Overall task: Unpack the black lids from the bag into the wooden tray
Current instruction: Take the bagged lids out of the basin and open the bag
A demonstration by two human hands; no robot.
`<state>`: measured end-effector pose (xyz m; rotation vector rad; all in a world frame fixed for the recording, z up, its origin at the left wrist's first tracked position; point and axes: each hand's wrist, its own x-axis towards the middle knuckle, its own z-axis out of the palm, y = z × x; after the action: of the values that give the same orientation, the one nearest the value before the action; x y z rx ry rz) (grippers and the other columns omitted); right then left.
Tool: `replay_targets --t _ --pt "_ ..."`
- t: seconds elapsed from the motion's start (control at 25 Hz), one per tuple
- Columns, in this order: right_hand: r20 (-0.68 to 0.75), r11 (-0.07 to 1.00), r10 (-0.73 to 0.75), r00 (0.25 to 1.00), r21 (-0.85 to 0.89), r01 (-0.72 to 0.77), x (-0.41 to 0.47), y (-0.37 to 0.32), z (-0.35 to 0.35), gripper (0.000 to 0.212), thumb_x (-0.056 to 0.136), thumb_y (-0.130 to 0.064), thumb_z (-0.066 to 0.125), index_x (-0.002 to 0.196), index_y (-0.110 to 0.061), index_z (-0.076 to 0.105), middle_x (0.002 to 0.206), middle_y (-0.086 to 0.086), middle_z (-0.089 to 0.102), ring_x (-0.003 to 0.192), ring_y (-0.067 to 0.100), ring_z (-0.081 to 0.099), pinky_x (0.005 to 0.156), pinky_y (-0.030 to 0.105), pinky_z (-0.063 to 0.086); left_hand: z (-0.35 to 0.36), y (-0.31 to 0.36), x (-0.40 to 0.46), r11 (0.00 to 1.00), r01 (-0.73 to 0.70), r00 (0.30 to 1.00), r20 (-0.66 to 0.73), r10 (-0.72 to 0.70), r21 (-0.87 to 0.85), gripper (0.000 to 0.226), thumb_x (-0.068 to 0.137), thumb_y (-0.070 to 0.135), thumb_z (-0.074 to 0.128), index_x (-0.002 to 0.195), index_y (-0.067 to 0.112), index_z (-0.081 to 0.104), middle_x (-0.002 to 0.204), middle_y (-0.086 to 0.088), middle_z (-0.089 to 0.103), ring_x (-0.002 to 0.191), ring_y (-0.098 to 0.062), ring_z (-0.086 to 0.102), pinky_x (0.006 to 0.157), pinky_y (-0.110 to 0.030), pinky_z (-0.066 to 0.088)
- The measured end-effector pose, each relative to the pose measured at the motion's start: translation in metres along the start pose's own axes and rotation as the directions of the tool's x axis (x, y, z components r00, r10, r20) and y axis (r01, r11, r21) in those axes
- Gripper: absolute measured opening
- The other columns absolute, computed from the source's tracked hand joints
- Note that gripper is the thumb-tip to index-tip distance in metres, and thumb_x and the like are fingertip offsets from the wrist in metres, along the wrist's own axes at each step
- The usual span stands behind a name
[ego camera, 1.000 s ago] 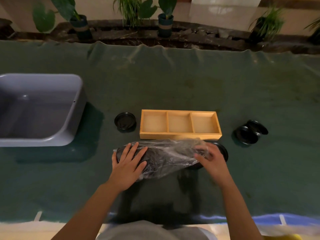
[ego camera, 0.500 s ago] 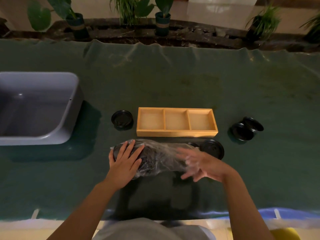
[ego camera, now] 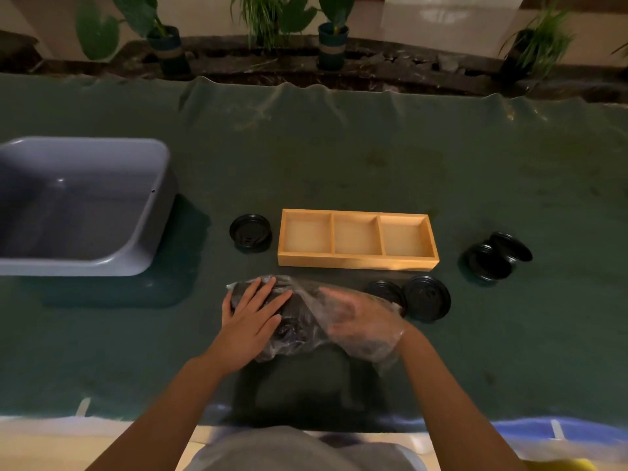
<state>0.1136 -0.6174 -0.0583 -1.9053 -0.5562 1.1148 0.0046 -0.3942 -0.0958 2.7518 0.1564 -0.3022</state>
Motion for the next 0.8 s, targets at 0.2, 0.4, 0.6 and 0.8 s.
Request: replay_targets --t 0.2,0.4,0.6,0.8 --pt "-0.123 0.977 0.18 0.976 0.139 -0.163 0.001 0.029 -0.026 0.036 0.095 0.0 0.04 0.127 -0.01 0.05 0.12 0.007 0.061 0.117 0.045 0.05 0.095 0.038 0.049 -0.005 -0.011 0.002 1.0 -0.003 1.0 0.014 0.003 -0.025 0.047 0.098 0.041 0.024 0.138 0.054 0.004 0.158 0.013 -0.004 0.135 0.001 -0.021 0.112 -0.049 -0.011" --pt "-0.056 0.915 0.4 0.915 0.085 -0.395 -0.011 0.039 -0.01 0.032 0.092 -0.006 0.046 0.122 0.007 0.05 0.071 0.004 0.065 0.066 0.021 0.068 0.072 0.035 0.059 -0.008 -0.012 0.001 0.999 -0.002 0.999 0.048 0.004 -0.042 0.052 0.096 0.043 0.03 0.131 0.059 -0.005 0.157 0.013 -0.009 0.134 -0.001 -0.027 0.112 -0.051 -0.011" --pt "-0.319 0.999 0.001 0.948 -0.038 -0.014 0.004 0.017 0.002 0.029 0.094 -0.013 0.048 0.121 -0.009 0.058 0.125 0.008 0.058 0.118 0.022 0.054 0.1 0.022 0.039 -0.014 -0.005 -0.001 0.999 -0.016 0.99 -0.141 0.021 0.035 0.078 0.084 0.061 0.041 0.137 0.054 -0.015 0.155 0.006 -0.022 0.14 -0.011 -0.027 0.108 -0.056 -0.015" --pt "0.168 0.53 -0.105 0.98 0.844 -0.088 0.007 0.017 -0.001 0.034 0.09 0.003 0.03 0.106 0.01 0.059 0.105 0.026 0.065 0.09 0.028 0.069 0.083 0.033 0.056 -0.014 0.0 -0.001 0.984 -0.17 0.982 -0.074 0.173 0.054 0.08 0.075 0.08 0.027 0.14 0.05 -0.011 0.156 0.01 -0.017 0.141 -0.01 -0.023 0.11 -0.054 -0.013"
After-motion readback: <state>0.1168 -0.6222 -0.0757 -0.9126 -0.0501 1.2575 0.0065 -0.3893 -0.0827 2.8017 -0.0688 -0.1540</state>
